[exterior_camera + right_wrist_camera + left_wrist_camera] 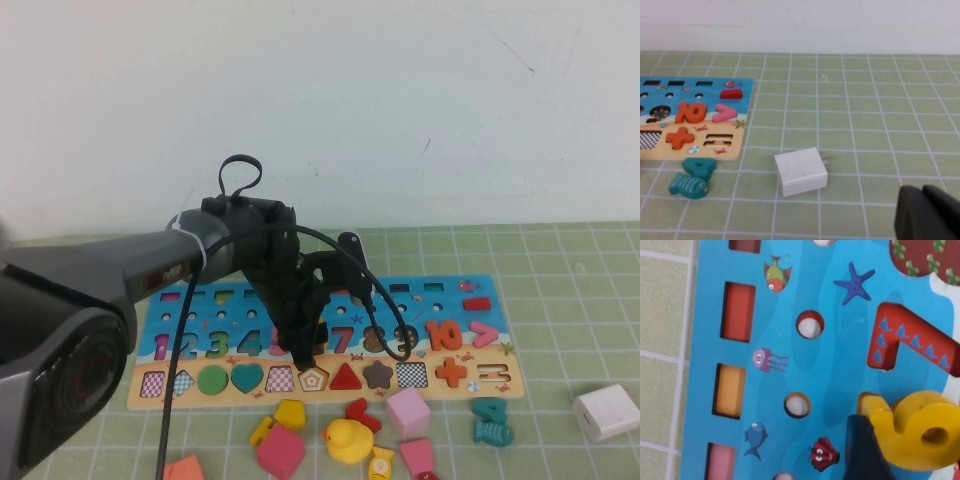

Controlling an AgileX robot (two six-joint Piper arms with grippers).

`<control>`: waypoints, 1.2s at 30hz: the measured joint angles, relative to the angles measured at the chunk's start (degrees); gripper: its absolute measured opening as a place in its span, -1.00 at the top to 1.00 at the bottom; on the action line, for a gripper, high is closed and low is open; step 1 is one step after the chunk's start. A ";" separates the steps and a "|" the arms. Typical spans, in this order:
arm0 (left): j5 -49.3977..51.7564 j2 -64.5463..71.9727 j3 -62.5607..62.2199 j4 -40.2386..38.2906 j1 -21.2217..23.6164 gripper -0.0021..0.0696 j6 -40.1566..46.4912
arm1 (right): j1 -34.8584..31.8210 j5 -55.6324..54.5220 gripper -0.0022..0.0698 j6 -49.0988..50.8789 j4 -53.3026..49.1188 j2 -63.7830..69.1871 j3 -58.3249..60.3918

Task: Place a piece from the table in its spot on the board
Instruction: Place the "number 6" into the hole of the number 6

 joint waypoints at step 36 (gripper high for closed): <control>0.75 -2.58 0.00 2.68 0.00 0.20 -3.23 | 0.00 0.00 0.94 0.00 0.00 0.00 0.00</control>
